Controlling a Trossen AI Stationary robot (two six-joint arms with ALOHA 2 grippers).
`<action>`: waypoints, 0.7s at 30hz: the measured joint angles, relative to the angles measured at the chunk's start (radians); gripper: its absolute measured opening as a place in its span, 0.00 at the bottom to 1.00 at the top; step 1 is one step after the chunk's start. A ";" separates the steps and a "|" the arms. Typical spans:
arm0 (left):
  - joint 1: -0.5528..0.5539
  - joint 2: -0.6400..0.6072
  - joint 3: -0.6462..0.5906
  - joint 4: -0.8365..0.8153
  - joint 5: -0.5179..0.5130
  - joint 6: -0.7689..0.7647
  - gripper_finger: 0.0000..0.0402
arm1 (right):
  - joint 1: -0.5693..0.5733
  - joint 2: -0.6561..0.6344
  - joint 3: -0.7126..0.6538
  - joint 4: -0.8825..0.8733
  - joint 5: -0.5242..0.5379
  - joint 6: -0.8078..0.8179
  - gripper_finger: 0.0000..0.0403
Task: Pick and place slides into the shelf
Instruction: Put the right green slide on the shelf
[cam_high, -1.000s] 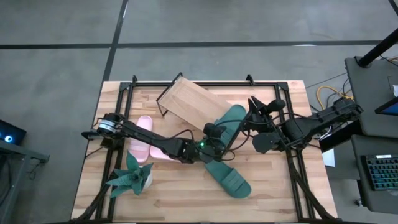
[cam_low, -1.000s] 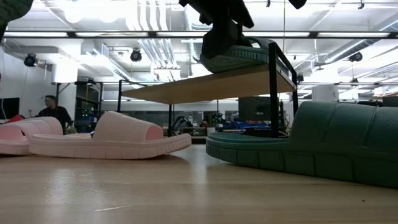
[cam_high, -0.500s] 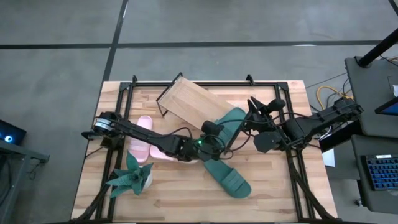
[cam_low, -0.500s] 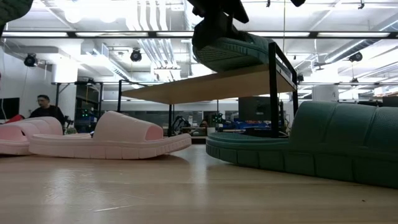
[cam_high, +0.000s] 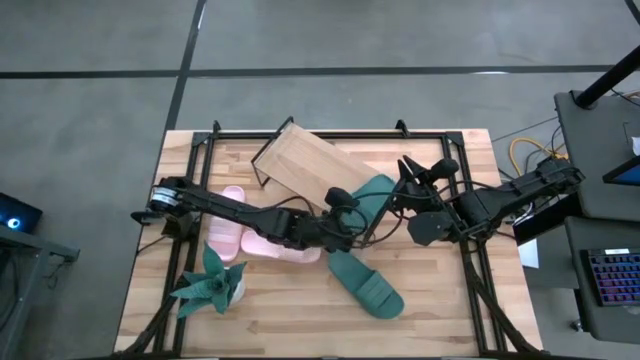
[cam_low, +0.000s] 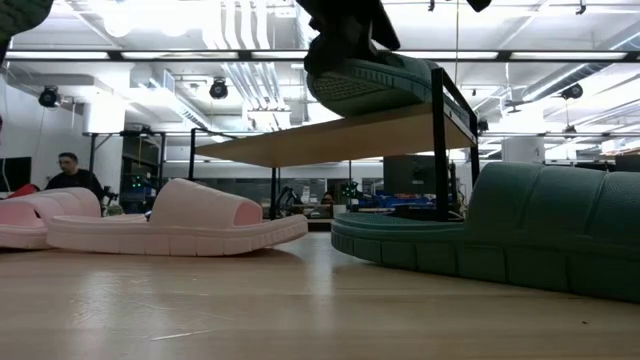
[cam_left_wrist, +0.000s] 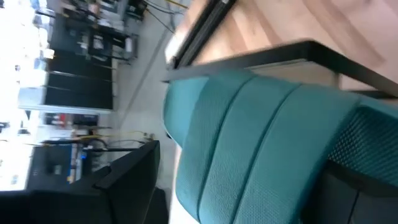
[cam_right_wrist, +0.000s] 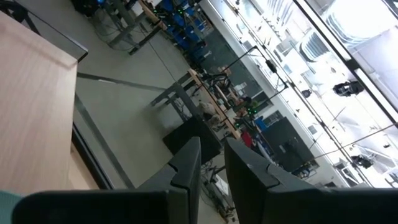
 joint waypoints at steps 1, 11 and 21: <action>0.000 -0.001 0.009 -0.032 0.003 -0.016 0.76 | 0.000 0.000 0.000 0.000 0.000 0.000 0.16; 0.027 -0.029 0.021 -0.091 0.184 -0.084 0.76 | 0.000 0.000 -0.011 0.000 0.001 0.001 0.16; 0.050 -0.062 0.040 -0.136 0.210 -0.095 0.76 | 0.000 0.000 -0.012 0.000 0.001 0.002 0.16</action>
